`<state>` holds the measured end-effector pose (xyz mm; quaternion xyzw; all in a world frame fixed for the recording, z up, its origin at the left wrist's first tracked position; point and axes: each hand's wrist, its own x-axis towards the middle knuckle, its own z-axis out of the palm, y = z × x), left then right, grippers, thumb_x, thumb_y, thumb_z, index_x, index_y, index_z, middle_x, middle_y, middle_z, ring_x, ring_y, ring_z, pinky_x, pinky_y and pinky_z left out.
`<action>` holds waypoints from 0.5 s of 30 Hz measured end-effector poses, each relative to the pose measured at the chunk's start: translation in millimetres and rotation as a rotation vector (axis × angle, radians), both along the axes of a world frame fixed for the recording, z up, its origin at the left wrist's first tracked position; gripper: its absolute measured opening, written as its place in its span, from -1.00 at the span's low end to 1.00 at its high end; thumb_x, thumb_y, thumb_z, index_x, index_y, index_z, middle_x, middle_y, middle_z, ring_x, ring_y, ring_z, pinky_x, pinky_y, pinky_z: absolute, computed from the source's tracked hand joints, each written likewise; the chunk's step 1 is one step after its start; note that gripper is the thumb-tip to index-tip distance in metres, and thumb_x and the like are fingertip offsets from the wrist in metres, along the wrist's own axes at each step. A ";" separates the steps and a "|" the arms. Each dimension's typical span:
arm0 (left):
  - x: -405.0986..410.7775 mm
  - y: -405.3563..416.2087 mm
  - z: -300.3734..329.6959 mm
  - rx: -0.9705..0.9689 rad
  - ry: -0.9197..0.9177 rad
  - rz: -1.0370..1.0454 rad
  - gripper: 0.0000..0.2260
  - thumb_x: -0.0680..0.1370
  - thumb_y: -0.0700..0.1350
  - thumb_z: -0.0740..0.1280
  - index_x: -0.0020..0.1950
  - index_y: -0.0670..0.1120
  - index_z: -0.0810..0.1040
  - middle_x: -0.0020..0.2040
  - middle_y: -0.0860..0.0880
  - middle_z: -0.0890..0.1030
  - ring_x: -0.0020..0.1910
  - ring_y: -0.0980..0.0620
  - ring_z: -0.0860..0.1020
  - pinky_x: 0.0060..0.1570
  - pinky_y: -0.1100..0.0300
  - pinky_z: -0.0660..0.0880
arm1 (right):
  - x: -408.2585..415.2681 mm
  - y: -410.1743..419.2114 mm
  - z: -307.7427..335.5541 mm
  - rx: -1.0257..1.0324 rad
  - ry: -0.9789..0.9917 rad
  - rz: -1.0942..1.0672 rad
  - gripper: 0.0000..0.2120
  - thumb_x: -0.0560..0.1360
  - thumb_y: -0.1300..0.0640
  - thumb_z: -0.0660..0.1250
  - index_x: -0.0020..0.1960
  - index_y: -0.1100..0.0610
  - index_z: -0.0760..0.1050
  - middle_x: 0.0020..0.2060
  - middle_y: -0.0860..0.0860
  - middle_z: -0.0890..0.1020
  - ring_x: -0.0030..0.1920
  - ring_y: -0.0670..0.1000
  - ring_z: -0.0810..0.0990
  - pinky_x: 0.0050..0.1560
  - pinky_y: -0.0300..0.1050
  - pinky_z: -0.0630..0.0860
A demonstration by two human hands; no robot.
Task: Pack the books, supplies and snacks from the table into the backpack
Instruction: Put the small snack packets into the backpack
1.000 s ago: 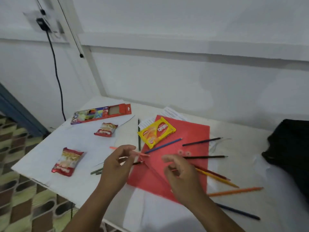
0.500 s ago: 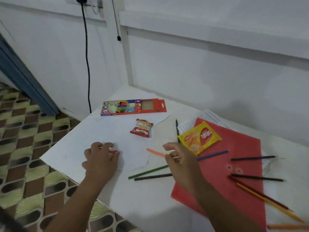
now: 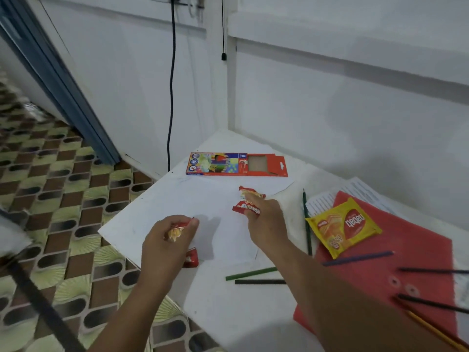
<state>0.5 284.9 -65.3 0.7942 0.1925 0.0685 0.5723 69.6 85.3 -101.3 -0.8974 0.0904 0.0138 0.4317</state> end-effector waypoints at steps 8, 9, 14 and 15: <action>-2.9 -65.2 23.9 -0.285 0.090 -0.233 -0.83 0.60 -0.05 0.35 0.14 0.15 0.44 0.04 0.06 0.54 -0.10 0.03 0.60 -0.36 0.24 0.54 | -92.1 -64.7 45.0 0.665 -0.119 -0.255 -0.61 0.46 0.36 0.42 0.07 -0.11 0.68 0.15 -0.03 0.60 0.02 -0.12 0.66 -0.10 -0.27 0.59; -3.2 -78.4 26.9 -0.337 0.123 -0.305 -0.74 0.60 -0.16 0.34 0.19 0.14 0.40 0.05 0.02 0.54 -0.13 0.00 0.63 -0.35 0.22 0.56 | -107.5 -77.0 49.0 0.731 -0.135 -0.304 -0.64 0.45 0.34 0.44 0.03 -0.11 0.69 0.12 -0.01 0.64 0.02 -0.04 0.68 -0.07 -0.20 0.61; -12.7 -161.5 37.8 -0.348 0.126 -0.687 -0.49 0.50 -0.39 0.38 0.14 0.20 0.37 0.04 -0.11 0.67 -0.10 -0.14 0.69 -0.16 -0.04 0.58 | -173.2 -148.8 55.5 0.748 -0.243 -0.528 -0.68 0.43 0.30 0.49 0.02 -0.10 0.70 0.00 -0.03 0.73 0.05 0.02 0.69 0.08 -0.08 0.62; -17.0 -180.4 40.4 -0.376 0.117 -0.726 -0.51 0.49 -0.37 0.42 0.14 0.19 0.39 0.03 -0.11 0.70 -0.08 -0.15 0.70 -0.15 -0.04 0.60 | -184.7 -163.0 57.3 0.744 -0.266 -0.573 -0.66 0.43 0.32 0.49 0.02 -0.10 0.70 -0.02 0.01 0.73 0.04 0.07 0.69 0.08 -0.06 0.61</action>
